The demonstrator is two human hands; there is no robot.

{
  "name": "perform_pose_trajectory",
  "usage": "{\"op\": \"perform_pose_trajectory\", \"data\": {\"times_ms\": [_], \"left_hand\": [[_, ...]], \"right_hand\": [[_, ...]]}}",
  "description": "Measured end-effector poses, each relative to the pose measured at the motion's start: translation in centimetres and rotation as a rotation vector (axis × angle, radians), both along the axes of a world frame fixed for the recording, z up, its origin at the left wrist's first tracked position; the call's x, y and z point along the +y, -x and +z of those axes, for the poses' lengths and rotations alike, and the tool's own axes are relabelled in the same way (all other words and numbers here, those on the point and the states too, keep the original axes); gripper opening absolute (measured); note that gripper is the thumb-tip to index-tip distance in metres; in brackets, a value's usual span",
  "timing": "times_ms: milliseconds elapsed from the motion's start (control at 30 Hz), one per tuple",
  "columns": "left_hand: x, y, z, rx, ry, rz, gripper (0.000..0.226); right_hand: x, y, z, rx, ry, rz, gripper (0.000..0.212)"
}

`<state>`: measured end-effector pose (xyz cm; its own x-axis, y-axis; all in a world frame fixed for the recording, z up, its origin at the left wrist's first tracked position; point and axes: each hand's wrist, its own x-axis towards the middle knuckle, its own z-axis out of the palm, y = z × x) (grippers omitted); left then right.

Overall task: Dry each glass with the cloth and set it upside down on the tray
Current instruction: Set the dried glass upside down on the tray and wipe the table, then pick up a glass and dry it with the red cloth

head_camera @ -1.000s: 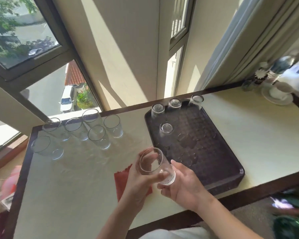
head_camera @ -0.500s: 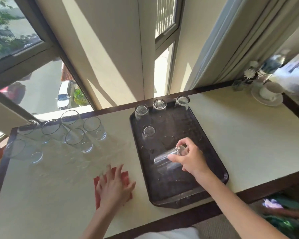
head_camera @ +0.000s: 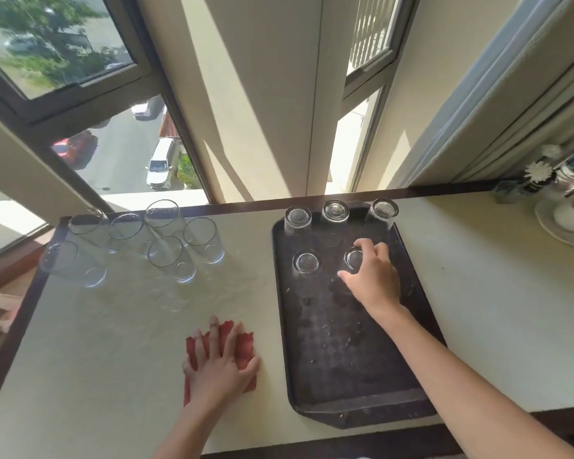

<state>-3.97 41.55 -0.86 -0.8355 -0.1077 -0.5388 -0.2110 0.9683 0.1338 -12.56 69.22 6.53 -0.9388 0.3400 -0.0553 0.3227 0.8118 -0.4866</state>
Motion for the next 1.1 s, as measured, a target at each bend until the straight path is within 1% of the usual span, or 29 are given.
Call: {"op": "perform_pose_trajectory", "data": {"times_ms": [100,167,233,300,333,400,500,533,567,633,700,767,800,867,1000,1100], "left_hand": [[-0.1,-0.1,-0.3,0.012,-0.012,-0.003,0.08],[-0.1,-0.1,-0.5,0.03,-0.034,0.004,0.08],[-0.2,-0.2,-0.6,0.04,-0.05,0.002,0.08],[-0.5,-0.3,-0.7,0.039,-0.072,-0.019,0.08],[-0.7,-0.2,-0.7,0.037,-0.092,-0.027,0.08],[-1.6,-0.2,-0.3,0.044,-0.19,-0.007,0.074],[-3.4,-0.3,0.7,0.174,-0.475,0.129,0.056],[-4.6,-0.7,1.0,0.24,-0.549,0.166,0.054],[-5.9,-1.2,1.1,0.303,-0.582,0.176,0.052],[-9.1,-2.3,1.1,0.38,-0.588,0.199,0.05],[-12.5,-3.4,0.7,0.402,-0.56,0.263,0.048],[-15.9,-4.3,0.3,0.4,-0.504,0.338,0.045],[-17.5,-4.7,0.2,0.398,-0.484,0.383,0.043],[-20.4,-5.3,0.0,0.41,-0.467,0.467,0.04],[-25.2,-4.5,0.2,0.469,-0.482,0.589,0.037],[-27.8,-1.7,0.9,0.517,-0.5,0.622,0.04]], "right_hand": [[-0.3,-1.5,-0.5,0.069,0.061,-0.031,0.07],[-0.9,-3.4,-0.6,0.115,0.121,-0.108,0.072],[-2.4,-5.7,-0.9,0.196,0.201,-0.228,0.064],[-5.0,-7.9,-0.8,0.264,0.287,-0.298,0.047],[-6.6,-8.9,-0.8,0.271,0.319,-0.285,0.038],[-10.2,-10.6,-0.9,0.224,0.382,-0.163,0.023],[-14.5,-11.7,-1.9,0.03,0.402,0.089,0.01],[-15.9,-11.9,-2.4,-0.04,0.365,0.168,0.006],[-17.2,-11.9,-3.0,-0.084,0.292,0.235,0.007],[-19.9,-11.8,-4.2,-0.073,0.081,0.346,0.029],[-22.2,-11.6,-5.4,-0.042,-0.063,0.427,0.056],[-24.0,-11.4,-7.1,-0.12,-0.16,0.49,0.082],[-24.6,-11.4,-8.0,-0.154,-0.21,0.509,0.089],[-25.7,-11.6,-9.1,-0.187,-0.272,0.505,0.089],[-27.6,-11.6,-9.2,-0.202,-0.278,0.414,0.069],[-28.3,-11.3,-9.5,-0.171,-0.294,0.402,0.06]]}}
